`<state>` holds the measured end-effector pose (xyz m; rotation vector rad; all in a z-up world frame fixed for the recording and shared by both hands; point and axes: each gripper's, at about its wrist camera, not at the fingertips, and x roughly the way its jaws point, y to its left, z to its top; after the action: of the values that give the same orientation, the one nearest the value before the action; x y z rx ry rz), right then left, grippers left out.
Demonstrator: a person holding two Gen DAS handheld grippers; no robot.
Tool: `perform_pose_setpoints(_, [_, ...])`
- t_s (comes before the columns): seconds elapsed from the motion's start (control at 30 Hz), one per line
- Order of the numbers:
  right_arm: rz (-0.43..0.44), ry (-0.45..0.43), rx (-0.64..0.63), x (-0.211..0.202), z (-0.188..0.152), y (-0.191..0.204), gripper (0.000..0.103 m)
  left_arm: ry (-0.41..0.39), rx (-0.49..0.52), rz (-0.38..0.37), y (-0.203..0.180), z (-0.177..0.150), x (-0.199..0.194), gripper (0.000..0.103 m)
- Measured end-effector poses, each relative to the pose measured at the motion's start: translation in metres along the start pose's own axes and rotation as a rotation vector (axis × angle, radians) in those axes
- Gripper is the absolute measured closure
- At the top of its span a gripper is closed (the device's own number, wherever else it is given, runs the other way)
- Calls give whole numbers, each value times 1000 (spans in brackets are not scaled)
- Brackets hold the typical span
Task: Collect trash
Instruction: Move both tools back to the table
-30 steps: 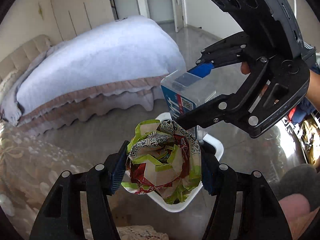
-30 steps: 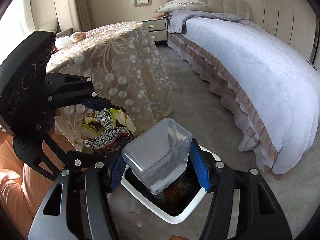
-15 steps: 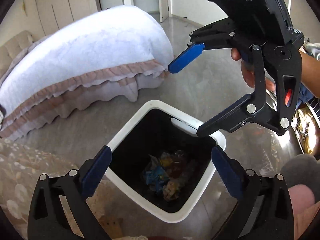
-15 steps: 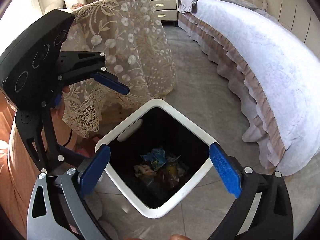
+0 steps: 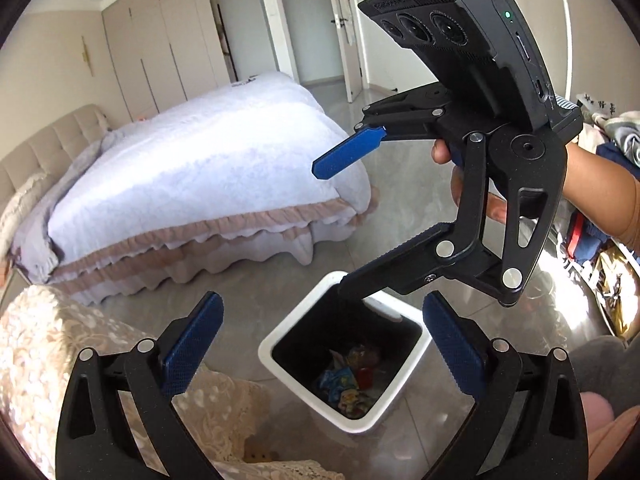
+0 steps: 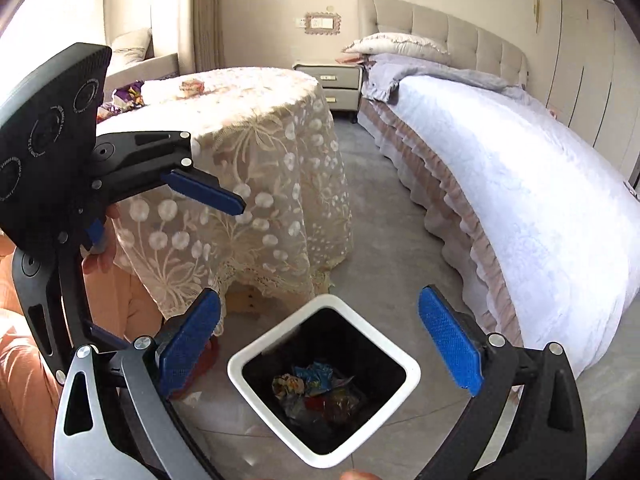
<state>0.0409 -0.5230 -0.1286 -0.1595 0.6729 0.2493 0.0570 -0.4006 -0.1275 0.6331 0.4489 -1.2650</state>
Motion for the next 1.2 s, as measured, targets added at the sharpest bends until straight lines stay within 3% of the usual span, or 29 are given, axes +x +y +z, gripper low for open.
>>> perform_pose_setpoints(0.17, [6,-78,-69,-12,38,36,4,-43,-38,114,12,-4,-47,5])
perform_pose_setpoints(0.23, [27,-104,-85,-10,53,52,4,-52,-66,193,20,-9,-65,5])
perform_pose_setpoints(0.63, [196,-158,-110,39,141,150,4,-19,-268,553,75,-74,-164,5])
perform_pose_setpoints(1.2, [344,-140,-185,108,237,278,4,16,-465,791,144,-173,-285,5])
